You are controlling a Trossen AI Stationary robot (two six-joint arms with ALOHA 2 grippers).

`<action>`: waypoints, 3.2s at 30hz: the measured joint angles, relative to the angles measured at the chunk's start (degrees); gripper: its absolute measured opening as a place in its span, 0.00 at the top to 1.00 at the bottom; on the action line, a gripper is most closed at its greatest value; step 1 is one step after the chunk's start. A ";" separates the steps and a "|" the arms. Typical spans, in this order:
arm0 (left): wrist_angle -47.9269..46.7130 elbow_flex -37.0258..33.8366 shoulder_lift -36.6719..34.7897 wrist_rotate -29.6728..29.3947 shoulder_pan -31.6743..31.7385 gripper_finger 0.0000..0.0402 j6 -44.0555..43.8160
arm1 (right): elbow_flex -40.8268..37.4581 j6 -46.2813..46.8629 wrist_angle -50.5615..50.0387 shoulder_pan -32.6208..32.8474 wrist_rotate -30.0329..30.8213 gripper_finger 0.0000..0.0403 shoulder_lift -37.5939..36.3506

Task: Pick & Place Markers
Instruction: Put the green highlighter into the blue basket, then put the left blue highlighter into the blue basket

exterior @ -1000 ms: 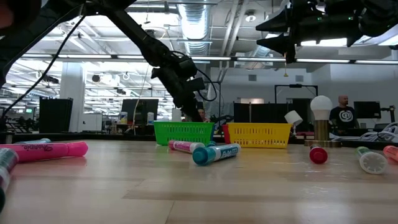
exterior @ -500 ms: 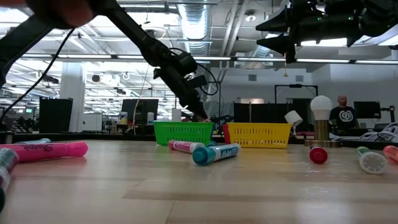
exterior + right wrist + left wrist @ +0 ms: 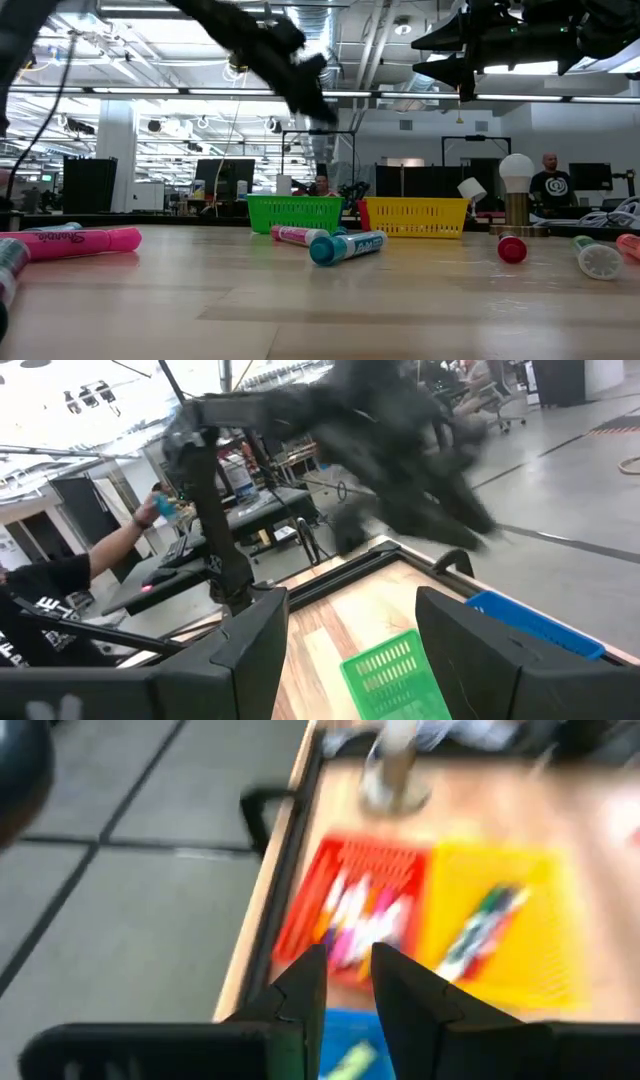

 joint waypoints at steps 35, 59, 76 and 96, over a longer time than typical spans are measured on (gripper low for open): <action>-2.04 -44.80 -41.64 -25.82 -47.36 0.85 -101.13 | 0.02 -0.13 -0.87 0.00 -0.09 0.48 0.00; -19.83 -44.73 -34.55 -25.94 -57.36 0.77 -128.11 | 0.02 -0.15 -2.34 0.00 -0.09 0.48 0.02; -19.73 -44.71 -31.70 -25.92 -58.68 0.44 -134.66 | 0.02 -1.22 -5.16 -0.07 -0.04 0.48 0.02; -19.56 -47.10 -25.59 -23.48 -61.92 0.49 -147.63 | 0.02 -5.11 -4.72 -0.05 -0.02 0.48 0.02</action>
